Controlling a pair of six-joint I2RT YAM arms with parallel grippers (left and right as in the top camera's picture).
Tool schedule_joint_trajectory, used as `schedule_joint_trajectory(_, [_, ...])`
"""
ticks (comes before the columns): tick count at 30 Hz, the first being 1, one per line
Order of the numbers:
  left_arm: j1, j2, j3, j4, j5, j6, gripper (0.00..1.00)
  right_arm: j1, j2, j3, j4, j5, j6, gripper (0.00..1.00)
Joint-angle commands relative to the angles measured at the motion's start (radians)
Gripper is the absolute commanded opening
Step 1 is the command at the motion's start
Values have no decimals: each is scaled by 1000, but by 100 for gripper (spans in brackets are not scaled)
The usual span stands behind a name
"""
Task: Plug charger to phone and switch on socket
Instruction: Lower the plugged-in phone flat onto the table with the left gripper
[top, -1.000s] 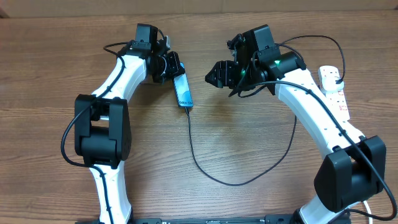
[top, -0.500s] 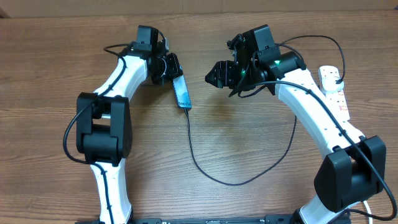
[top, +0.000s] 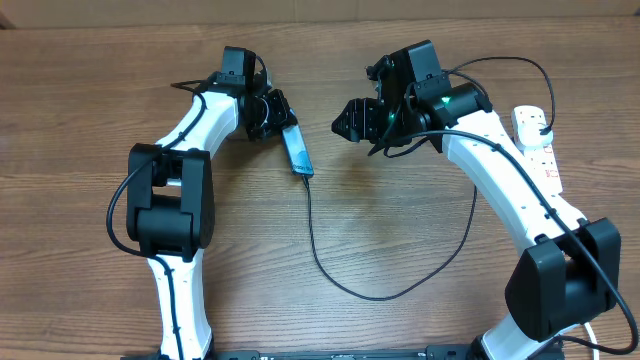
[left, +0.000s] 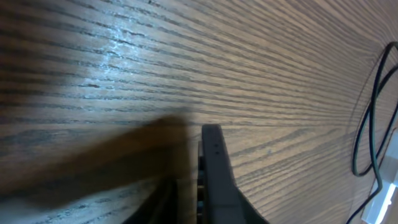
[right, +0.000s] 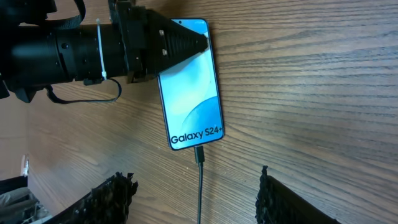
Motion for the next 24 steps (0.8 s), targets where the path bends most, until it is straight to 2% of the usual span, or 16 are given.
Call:
schedule_joint_trajectory(1, [-2, 19, 1, 2, -3, 3, 27, 0, -30, 26, 2, 7, -7, 66])
schedule_joint_trajectory(10, [-2, 19, 1, -32, -101, 3, 33, 0, -30, 26, -3, 7, -7, 66])
schedule_joint_trajectory(24, [-2, 19, 1, -45, -128, 18, 33, 0, -30, 26, -26, 7, -8, 66])
